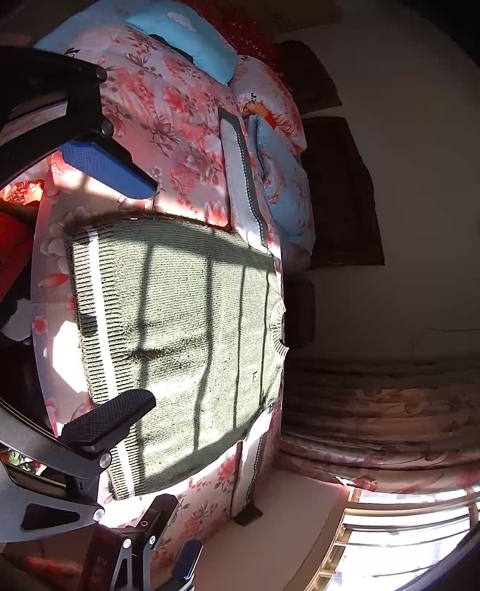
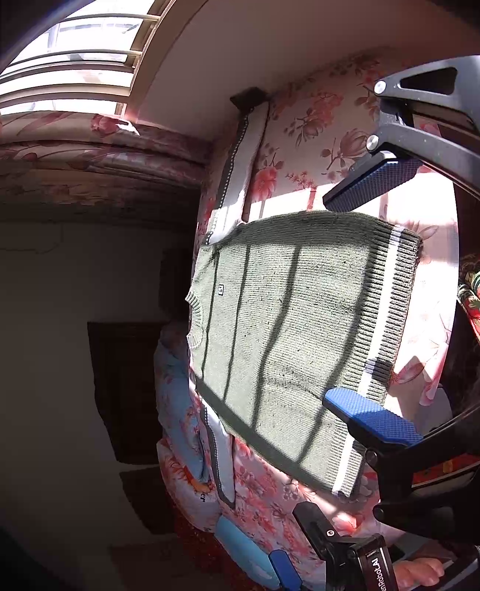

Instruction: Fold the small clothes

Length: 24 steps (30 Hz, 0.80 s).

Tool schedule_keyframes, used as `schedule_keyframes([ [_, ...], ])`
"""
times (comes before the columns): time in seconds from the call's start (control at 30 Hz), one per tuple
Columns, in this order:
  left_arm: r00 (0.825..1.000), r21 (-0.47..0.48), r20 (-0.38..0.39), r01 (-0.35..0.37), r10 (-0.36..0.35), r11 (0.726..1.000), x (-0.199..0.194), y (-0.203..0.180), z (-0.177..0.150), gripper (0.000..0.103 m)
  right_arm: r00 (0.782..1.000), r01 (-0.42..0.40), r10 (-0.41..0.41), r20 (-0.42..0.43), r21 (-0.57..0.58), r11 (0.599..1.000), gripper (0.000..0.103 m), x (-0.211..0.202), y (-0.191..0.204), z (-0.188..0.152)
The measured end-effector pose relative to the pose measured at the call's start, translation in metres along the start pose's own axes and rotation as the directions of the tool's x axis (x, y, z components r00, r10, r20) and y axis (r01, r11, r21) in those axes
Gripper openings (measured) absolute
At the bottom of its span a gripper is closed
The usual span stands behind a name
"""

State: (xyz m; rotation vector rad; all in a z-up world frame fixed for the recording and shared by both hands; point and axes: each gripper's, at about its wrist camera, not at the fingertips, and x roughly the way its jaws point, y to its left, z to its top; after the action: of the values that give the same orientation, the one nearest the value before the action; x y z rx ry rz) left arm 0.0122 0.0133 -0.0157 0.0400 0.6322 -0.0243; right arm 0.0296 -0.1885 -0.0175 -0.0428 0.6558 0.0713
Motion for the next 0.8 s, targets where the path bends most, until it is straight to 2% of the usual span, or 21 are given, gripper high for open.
schedule_keyframes([
  [0.43, 1.000, 0.004, -0.017, -0.001, 0.001, 1.000, 0.007, -0.001, -0.003, 0.103, 1.000, -0.002, 0.002, -0.011, 0.010, 1.000, 0.098, 0.005, -0.003, -0.004],
  [0.8, 0.996, -0.002, -0.092, 0.003, -0.003, 1.000, 0.040, 0.008, -0.007, 0.103, 0.998, -0.005, 0.008, -0.064, 0.043, 0.999, 0.098, 0.034, -0.020, -0.015],
])
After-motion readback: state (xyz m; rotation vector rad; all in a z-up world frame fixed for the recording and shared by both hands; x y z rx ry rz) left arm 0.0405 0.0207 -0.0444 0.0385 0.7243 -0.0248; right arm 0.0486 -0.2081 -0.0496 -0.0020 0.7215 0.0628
